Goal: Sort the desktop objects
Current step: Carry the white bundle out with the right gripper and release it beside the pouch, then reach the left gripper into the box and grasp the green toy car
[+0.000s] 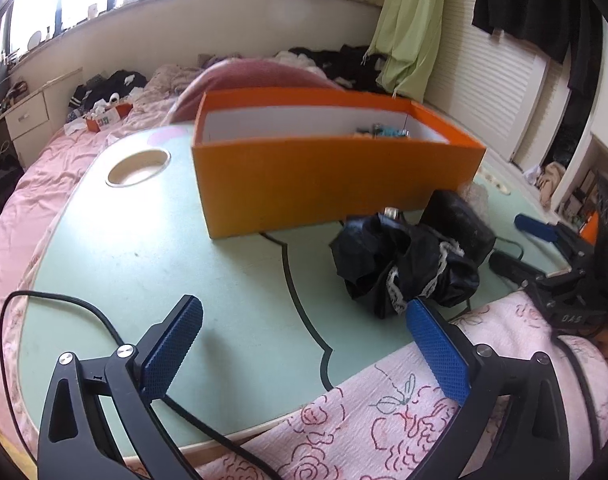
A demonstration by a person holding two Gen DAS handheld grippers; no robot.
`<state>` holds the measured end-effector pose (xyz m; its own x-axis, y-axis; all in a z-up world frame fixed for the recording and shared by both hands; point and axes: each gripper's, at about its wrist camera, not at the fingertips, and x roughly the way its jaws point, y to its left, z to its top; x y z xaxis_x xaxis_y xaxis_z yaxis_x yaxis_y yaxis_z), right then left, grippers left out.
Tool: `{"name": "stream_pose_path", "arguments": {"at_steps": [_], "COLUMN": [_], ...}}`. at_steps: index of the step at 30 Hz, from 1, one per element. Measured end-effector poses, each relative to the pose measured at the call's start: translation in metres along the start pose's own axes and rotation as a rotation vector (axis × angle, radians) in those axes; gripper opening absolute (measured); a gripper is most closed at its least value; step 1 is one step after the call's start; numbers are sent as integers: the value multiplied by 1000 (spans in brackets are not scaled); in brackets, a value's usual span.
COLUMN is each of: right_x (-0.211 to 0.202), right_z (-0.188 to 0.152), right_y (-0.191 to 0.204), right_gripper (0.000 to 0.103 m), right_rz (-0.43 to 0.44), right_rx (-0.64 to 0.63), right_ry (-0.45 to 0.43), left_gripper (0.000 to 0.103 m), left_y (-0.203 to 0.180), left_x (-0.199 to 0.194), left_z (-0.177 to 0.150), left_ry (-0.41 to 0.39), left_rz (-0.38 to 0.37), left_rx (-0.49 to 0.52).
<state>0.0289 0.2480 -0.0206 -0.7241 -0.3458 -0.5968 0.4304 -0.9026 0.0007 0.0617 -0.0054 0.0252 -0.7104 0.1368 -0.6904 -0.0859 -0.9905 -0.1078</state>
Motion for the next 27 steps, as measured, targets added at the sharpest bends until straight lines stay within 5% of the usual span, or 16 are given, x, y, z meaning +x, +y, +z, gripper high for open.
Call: {"name": "stream_pose_path", "arguments": {"at_steps": [6, 12, 17, 27], "right_x": [0, -1, -1, -1], "right_z": [-1, 0, 0, 0], "right_y": [0, 0, 0, 0], "right_gripper": [103, 103, 103, 103], "right_rz": [1, 1, 1, 2], "right_rx": [0, 0, -1, 0], "right_ry": [-1, 0, 0, 0], "left_gripper": [79, 45, 39, 39], "left_y": [-12, -46, -67, -66], "left_x": [-28, 6, 80, 148], "left_z": [37, 120, 161, 158], "left_ry": [-53, 97, 269, 429], "left_rz": [-99, -290, -254, -125], "left_rx": [36, 9, -68, -96]}}
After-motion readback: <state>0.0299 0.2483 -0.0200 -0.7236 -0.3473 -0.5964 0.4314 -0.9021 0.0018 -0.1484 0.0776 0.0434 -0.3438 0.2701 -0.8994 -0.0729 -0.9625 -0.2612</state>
